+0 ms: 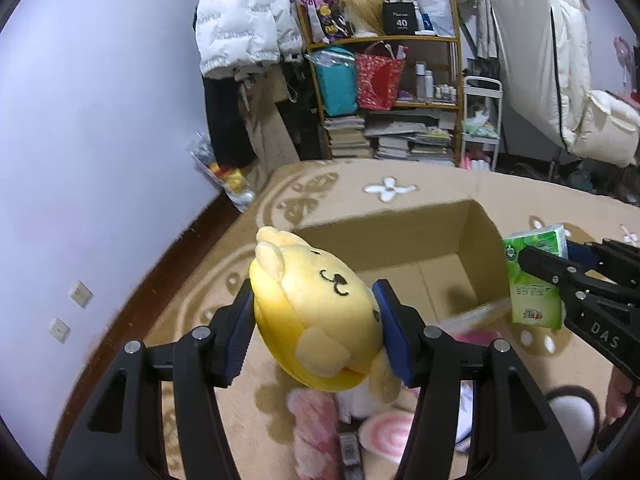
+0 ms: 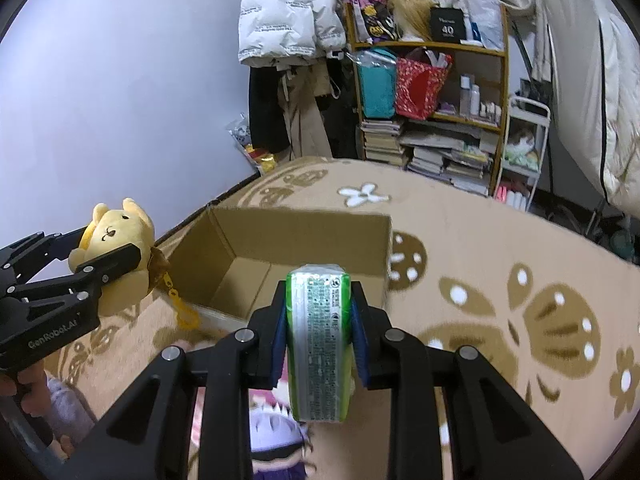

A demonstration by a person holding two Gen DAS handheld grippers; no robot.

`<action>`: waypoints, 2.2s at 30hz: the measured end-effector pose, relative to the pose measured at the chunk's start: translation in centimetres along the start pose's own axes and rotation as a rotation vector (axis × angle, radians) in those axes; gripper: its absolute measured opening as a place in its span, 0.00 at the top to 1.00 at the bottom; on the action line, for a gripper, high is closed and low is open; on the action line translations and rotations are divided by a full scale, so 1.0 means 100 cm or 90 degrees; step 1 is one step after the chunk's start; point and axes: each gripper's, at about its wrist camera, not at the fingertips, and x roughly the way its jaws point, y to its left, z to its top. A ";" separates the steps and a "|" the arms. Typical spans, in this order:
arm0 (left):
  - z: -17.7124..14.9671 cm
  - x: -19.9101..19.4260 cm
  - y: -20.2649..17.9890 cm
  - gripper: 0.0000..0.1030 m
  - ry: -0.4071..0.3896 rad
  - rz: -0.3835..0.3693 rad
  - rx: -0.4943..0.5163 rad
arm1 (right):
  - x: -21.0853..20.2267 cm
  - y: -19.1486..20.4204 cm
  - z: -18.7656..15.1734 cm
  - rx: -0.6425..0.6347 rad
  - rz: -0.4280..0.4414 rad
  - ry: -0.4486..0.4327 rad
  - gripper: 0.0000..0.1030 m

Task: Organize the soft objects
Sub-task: 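Carry the bear and green box into the cardboard box and open both tools, then move the left tool to the pink tissue pack while the right tool approaches the white-haired doll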

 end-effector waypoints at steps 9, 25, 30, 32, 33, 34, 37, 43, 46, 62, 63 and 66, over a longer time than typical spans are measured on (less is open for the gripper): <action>0.026 0.042 0.004 0.45 0.000 0.004 0.003 | 0.035 0.011 0.027 0.001 0.015 0.002 0.72; 0.000 0.095 0.013 0.23 0.091 -0.021 -0.054 | 0.078 0.012 0.013 0.023 0.014 0.060 0.61; 0.001 0.085 0.019 0.09 0.075 -0.014 -0.061 | 0.064 0.016 0.013 0.022 0.011 0.045 0.30; 0.001 0.080 0.022 0.05 0.074 -0.013 -0.064 | 0.058 0.017 0.013 0.023 0.008 0.035 0.15; 0.001 0.077 0.024 0.03 0.072 -0.013 -0.066 | 0.053 0.017 0.013 0.024 0.008 0.025 0.05; 0.001 0.074 0.025 0.02 0.070 -0.014 -0.068 | 0.048 0.018 0.013 0.026 0.008 0.013 0.02; 0.000 0.063 0.029 0.01 0.061 -0.011 -0.070 | 0.035 0.017 0.015 0.030 0.004 -0.001 0.00; -0.006 0.034 0.033 0.00 0.051 0.009 -0.064 | 0.014 0.018 0.016 0.026 -0.002 -0.003 0.00; -0.012 0.022 0.037 0.00 0.053 0.013 -0.071 | 0.003 0.020 0.011 0.022 -0.003 -0.007 0.00; -0.067 0.000 0.060 0.00 0.132 0.005 -0.151 | -0.027 0.029 -0.040 0.028 0.004 0.010 0.00; -0.069 0.002 0.061 0.00 0.139 0.003 -0.153 | -0.026 0.029 -0.043 0.028 0.004 0.014 0.00; -0.076 0.010 0.063 0.00 0.163 0.002 -0.153 | -0.024 0.029 -0.052 0.027 0.002 0.022 0.00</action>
